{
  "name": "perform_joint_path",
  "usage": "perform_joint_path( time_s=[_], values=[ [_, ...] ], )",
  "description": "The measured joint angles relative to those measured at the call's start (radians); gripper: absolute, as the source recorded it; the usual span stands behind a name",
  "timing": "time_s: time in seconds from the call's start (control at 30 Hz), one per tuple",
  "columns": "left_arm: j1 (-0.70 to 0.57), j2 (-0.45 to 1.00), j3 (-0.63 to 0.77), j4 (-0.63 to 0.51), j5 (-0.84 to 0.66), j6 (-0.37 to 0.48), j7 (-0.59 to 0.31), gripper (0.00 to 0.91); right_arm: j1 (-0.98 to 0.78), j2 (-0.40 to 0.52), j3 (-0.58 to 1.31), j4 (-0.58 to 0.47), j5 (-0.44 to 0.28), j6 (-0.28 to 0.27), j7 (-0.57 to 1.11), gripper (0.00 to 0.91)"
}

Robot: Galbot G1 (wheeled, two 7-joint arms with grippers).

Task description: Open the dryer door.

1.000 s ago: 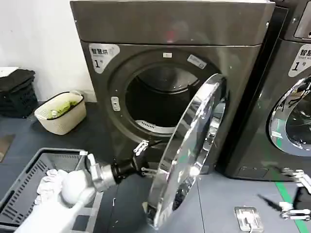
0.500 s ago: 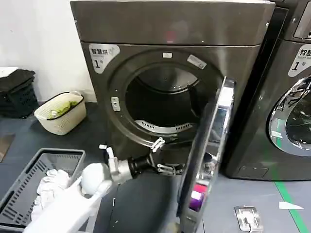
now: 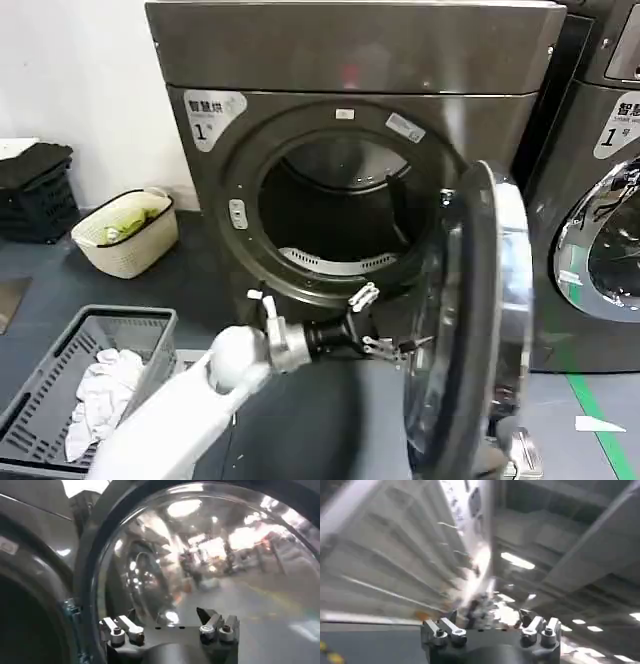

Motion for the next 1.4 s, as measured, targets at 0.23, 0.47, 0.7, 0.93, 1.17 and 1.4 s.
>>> perform_joint_path(
  time_s=[0.23, 0.47, 0.7, 0.93, 1.17, 1.4],
  values=[
    [-0.056, -0.08, 0.064, 0.058, 0.009, 0.001, -0.01, 0.907, -0.013, 0.028, 0.07, -0.012, -0.032, -0.035, 0.068, 0.907],
    [-0.105, -0.164, 0.108, 0.129, 0.015, 0.002, -0.01, 0.907, -0.027, 0.046, 0.113, -0.032, -0.042, -0.022, 0.139, 0.907],
    [-0.162, -0.26, 0.148, 0.218, 0.023, 0.004, -0.01, 0.907, -0.039, 0.077, 0.144, -0.014, -0.042, -0.01, 0.153, 0.907],
    [-0.216, -0.356, 0.181, 0.31, 0.036, 0.003, -0.009, 0.907, -0.048, 0.111, 0.161, 0.015, -0.041, -0.005, 0.163, 0.907],
    [-0.27, -0.436, 0.197, 0.402, 0.038, 0.003, -0.007, 0.907, -0.05, 0.133, 0.165, 0.044, -0.038, -0.002, 0.163, 0.907],
    [-0.308, -0.495, 0.207, 0.473, 0.042, 0.004, -0.006, 0.907, -0.059, 0.138, 0.175, 0.033, -0.038, 0.002, 0.163, 0.907]
  ],
)
